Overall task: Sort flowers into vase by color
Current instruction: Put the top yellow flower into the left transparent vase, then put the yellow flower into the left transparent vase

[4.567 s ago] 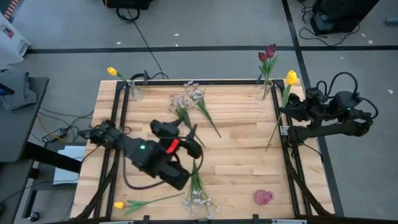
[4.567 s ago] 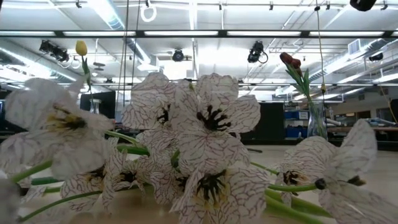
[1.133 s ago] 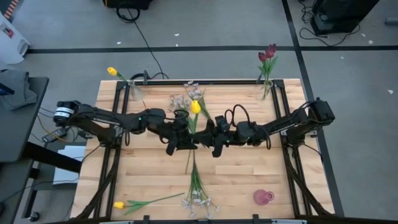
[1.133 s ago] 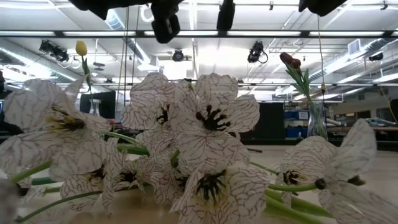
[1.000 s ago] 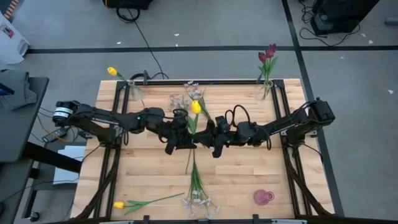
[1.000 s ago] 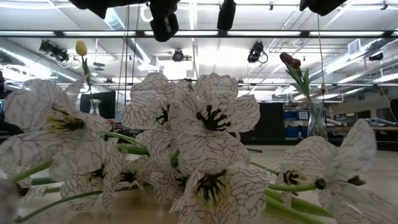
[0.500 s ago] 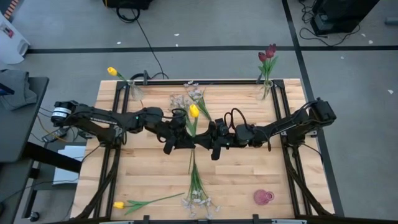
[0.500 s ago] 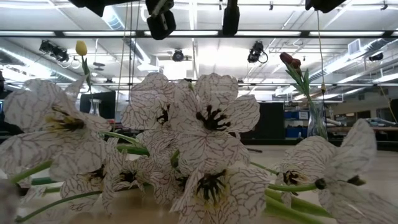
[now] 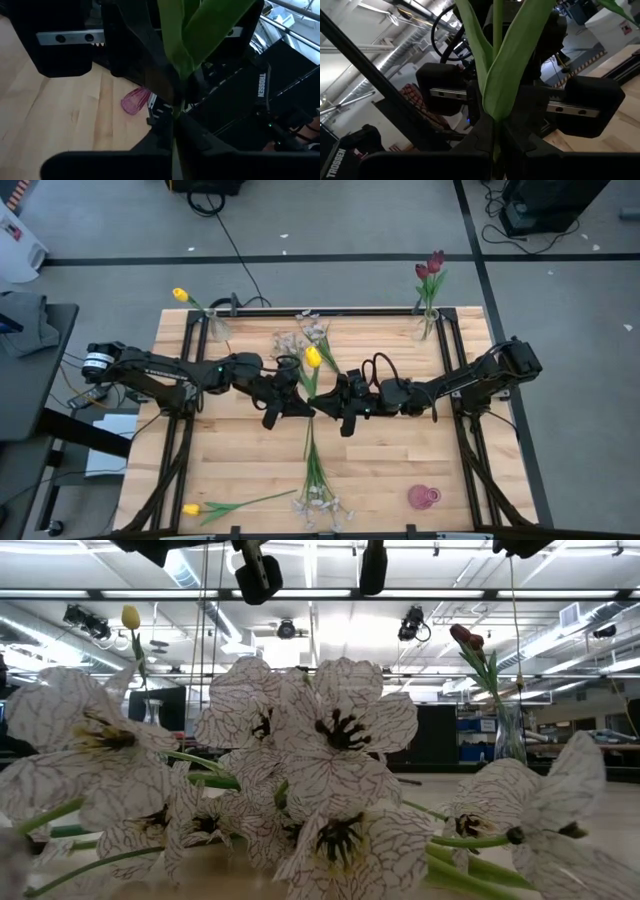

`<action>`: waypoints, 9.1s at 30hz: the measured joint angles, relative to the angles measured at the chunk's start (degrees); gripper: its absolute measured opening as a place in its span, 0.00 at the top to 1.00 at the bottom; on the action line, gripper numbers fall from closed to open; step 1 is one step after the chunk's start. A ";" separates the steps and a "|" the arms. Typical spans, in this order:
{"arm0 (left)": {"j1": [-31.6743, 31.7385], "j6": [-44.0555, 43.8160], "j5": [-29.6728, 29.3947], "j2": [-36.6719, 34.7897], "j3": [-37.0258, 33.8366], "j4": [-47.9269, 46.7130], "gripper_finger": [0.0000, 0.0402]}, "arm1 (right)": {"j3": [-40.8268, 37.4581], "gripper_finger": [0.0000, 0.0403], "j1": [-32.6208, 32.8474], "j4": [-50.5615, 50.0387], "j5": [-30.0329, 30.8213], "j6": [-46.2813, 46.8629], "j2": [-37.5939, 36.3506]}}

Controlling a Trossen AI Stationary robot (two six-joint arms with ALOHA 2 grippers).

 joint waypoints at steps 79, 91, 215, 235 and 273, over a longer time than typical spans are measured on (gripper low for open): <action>45.39 27.34 -63.09 -11.04 27.14 -57.96 0.99 | 0.02 0.27 -19.14 -58.38 5.64 -5.60 -40.50; 54.57 31.13 -51.47 -11.08 25.59 -56.03 0.99 | 0.02 0.27 -19.46 -58.39 5.62 -5.10 -40.50; 55.15 26.64 -54.65 -10.73 16.39 -55.39 0.75 | 0.00 0.27 -21.08 -60.17 14.52 -10.34 -52.18; 55.15 26.76 -54.17 -10.78 18.43 -55.33 0.60 | 0.00 0.27 -21.08 -61.09 14.78 -10.35 -52.15; 28.01 9.30 -9.16 -4.28 34.53 -25.22 0.21 | 0.00 0.27 -26.00 -62.75 -0.83 -11.78 -52.09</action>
